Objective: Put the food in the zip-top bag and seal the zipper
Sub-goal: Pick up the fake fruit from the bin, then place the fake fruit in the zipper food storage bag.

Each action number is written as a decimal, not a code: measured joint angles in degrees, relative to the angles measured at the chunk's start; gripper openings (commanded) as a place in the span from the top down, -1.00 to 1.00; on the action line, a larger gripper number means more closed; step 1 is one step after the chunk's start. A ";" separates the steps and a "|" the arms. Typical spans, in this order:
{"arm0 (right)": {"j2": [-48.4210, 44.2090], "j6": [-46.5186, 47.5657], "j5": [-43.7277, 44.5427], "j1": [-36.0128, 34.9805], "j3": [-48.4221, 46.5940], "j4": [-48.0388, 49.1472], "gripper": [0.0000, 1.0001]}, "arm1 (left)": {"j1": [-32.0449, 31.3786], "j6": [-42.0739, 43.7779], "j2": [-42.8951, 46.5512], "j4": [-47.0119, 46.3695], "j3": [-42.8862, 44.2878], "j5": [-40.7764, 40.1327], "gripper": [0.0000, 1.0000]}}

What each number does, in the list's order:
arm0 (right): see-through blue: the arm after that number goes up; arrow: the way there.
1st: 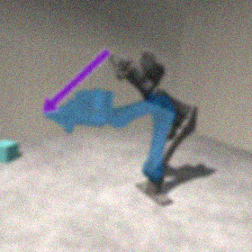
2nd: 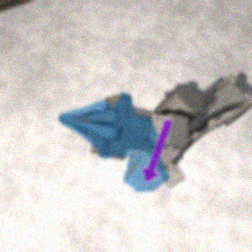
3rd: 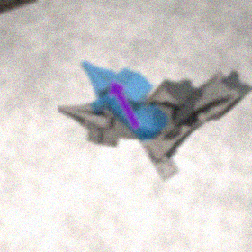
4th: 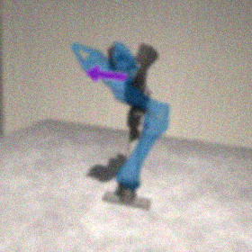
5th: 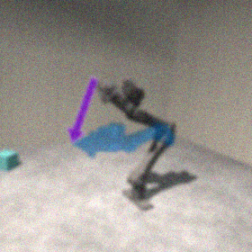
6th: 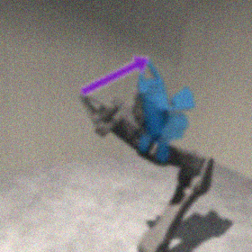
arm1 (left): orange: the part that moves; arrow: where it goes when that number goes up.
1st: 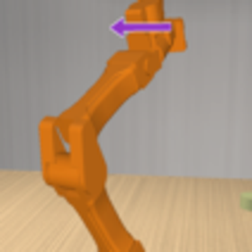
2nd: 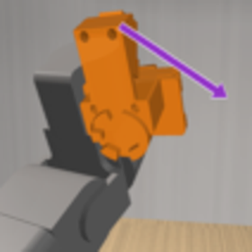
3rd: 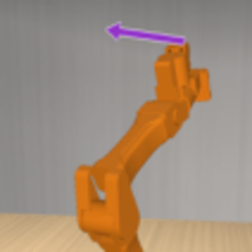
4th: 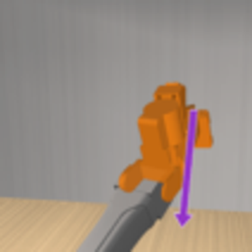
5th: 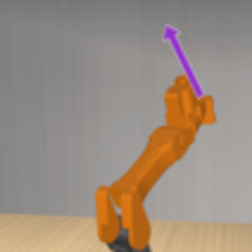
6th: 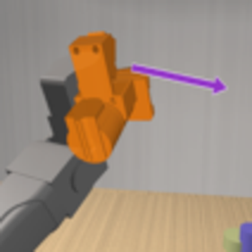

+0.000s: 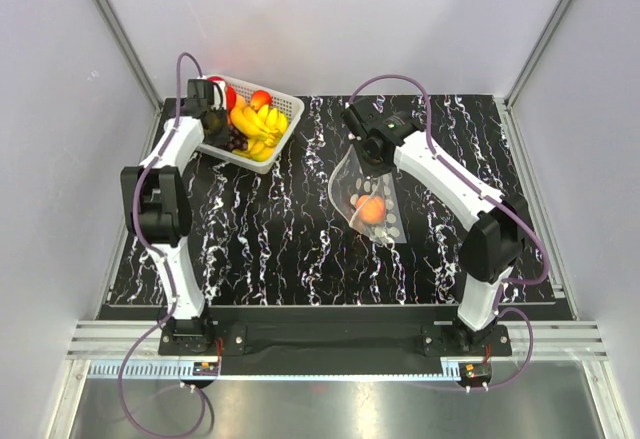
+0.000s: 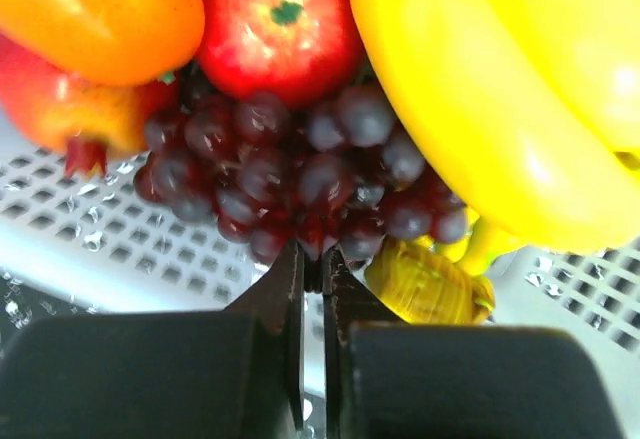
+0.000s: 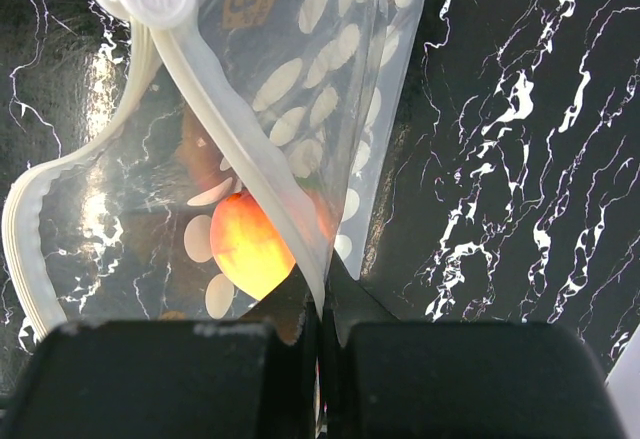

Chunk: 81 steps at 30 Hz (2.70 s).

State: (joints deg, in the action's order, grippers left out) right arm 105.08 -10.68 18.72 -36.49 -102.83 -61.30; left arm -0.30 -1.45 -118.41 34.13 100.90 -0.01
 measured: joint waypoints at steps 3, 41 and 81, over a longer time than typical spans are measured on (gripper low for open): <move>-0.33 0.00 -0.02 0.00 0.00 0.02 1.00 | 0.02 -0.07 5.29 -3.43 -5.07 -0.09 1.00; -1.18 0.26 -1.14 0.63 -1.11 0.98 1.00 | -17.35 -9.35 38.86 -11.85 -17.14 9.57 1.00; -2.40 -1.11 -13.92 7.30 1.97 9.09 1.00 | -40.83 -43.95 40.54 -70.64 -46.01 9.92 1.00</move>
State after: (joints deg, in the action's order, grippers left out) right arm 102.67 -11.79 4.80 -29.19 -100.86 -52.21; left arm -41.12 -45.41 -77.87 -36.51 54.89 9.91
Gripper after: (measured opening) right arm 0.011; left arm 0.053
